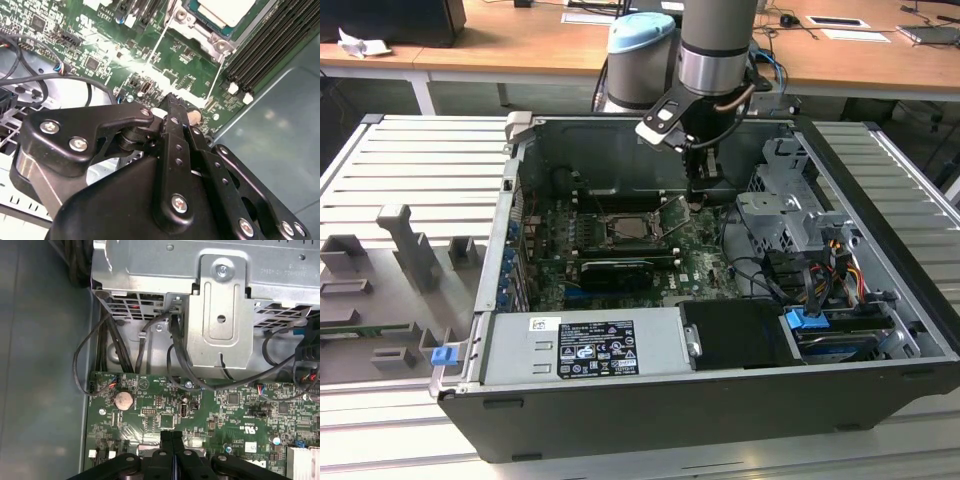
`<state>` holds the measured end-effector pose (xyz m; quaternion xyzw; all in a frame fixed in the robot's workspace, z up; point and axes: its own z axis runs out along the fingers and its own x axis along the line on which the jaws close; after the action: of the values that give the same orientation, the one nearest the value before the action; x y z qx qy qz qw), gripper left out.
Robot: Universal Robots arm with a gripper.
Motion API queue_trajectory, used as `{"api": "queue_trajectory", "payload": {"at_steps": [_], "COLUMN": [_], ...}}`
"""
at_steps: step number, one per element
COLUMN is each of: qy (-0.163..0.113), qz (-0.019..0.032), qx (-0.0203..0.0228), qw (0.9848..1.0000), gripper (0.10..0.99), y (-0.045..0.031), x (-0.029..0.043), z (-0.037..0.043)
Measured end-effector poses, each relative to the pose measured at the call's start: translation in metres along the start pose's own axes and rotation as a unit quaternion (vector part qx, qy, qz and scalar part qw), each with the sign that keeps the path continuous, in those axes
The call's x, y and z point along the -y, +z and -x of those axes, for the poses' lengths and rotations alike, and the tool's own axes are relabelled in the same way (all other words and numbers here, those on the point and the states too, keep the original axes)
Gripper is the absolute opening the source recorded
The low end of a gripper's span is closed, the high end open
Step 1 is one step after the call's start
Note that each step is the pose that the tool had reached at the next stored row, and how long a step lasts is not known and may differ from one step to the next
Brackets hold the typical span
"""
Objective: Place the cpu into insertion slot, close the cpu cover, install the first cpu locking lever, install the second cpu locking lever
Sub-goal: 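Close the cpu cover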
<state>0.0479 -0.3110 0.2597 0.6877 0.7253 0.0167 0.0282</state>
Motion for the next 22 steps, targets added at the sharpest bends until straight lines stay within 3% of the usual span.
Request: {"api": "queue_trajectory", "payload": {"at_steps": [6,9,12,13,16,22], "qy": [0.000,0.000,0.000,0.000,0.000,0.000], "qz": [-0.0001,-0.0001,-0.0001,-0.0024,-0.0085,-0.0088], "qx": [0.0000,0.0000,0.0000,-0.0003,-0.0027,-0.0040], "qw": [1.0000,1.0000,1.0000,1.0000,1.0000,1.0000], "gripper": [0.106,0.106,0.106,0.106,0.106,0.106], "y": [0.0010,0.0060,0.0140,0.0148,0.0149,0.0142], "x": [-0.0061,-0.0115,-0.0113,-0.0113,-0.0107,-0.0007], "z": [0.0004,0.0007,0.0005,0.0007,0.0008,0.0004]}}
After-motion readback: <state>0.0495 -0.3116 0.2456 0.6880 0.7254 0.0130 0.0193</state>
